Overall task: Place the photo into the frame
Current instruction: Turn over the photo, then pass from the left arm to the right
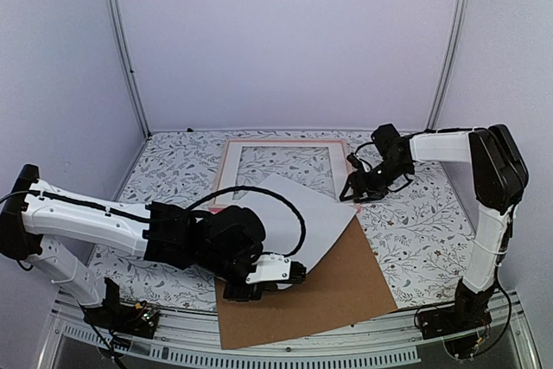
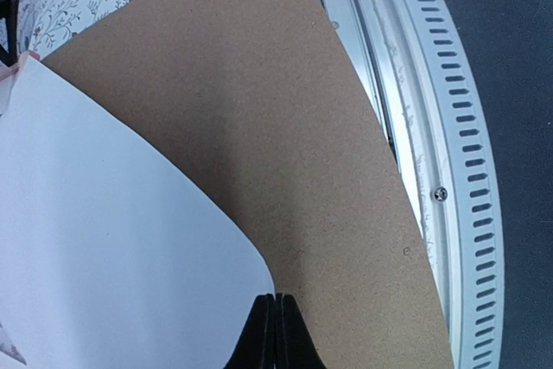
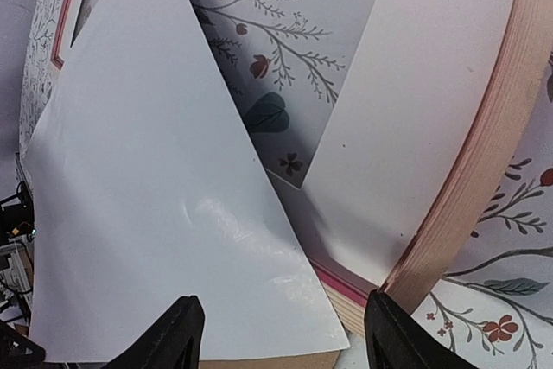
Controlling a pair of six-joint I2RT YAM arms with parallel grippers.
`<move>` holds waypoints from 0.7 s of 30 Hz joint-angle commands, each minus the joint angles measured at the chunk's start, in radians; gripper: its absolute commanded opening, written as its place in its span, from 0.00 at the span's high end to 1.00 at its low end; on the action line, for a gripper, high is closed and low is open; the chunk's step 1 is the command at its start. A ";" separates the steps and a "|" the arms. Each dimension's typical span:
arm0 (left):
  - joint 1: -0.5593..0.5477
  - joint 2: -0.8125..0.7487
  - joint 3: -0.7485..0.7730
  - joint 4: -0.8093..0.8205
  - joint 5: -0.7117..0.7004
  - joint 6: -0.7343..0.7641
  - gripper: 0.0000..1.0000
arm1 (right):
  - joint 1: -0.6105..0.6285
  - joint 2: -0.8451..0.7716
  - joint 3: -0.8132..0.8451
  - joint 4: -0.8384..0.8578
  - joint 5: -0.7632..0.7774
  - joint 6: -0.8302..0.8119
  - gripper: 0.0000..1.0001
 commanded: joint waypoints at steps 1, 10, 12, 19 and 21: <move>-0.021 -0.005 -0.015 0.025 0.009 0.058 0.97 | 0.019 0.042 0.061 -0.025 -0.021 -0.044 0.33; -0.025 -0.013 -0.038 0.038 0.012 0.076 0.96 | 0.039 0.133 0.158 -0.051 -0.010 -0.077 0.34; -0.027 -0.015 -0.039 0.040 0.008 0.079 0.96 | 0.040 0.149 0.170 -0.052 -0.017 -0.077 0.35; -0.027 -0.013 -0.052 0.052 -0.001 0.079 0.96 | 0.040 0.185 0.177 -0.053 -0.074 -0.123 0.38; -0.028 -0.013 -0.057 0.056 -0.003 0.075 0.96 | 0.040 0.190 0.174 -0.054 -0.083 -0.127 0.38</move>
